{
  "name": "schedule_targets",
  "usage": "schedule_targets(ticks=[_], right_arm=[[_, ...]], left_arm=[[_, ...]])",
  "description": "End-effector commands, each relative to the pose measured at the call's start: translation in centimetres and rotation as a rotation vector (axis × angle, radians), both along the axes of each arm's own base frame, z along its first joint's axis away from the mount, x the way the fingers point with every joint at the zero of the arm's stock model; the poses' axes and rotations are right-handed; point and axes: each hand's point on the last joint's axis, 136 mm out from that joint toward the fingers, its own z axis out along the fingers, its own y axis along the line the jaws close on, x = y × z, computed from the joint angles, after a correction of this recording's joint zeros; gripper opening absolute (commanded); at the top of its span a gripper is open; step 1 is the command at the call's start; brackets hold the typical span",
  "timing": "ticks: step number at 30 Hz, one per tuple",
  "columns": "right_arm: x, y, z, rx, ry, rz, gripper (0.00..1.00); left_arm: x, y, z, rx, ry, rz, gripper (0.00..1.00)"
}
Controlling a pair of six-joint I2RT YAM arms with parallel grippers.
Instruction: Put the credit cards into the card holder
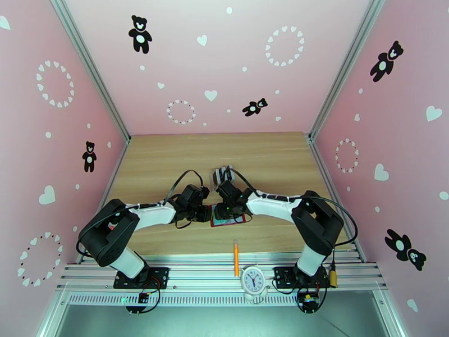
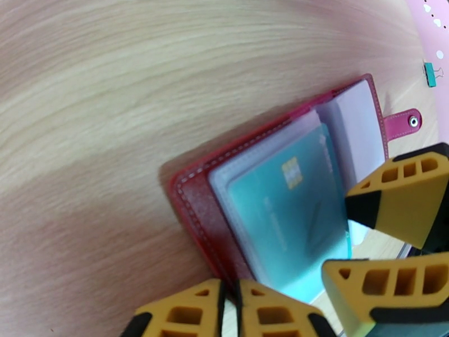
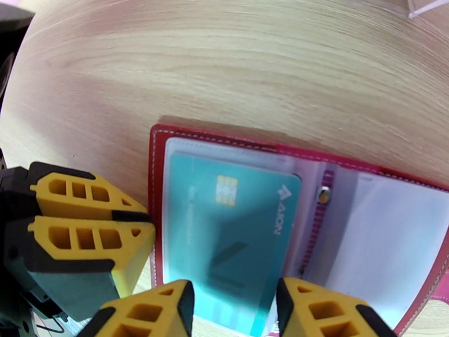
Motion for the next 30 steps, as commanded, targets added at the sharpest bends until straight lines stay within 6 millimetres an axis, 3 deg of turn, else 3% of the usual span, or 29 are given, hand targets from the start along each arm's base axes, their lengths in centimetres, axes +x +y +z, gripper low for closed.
schedule_targets(ticks=[1,30], right_arm=[[-0.1,1.1,0.3,0.016,0.006,0.015,0.45],[-1.0,2.4,0.6,0.034,0.007,0.034,0.45]], left_arm=[[-0.1,-0.2,-0.4,0.009,0.023,-0.002,0.17],[0.2,0.1,-0.5,0.035,0.012,0.008,0.18]])
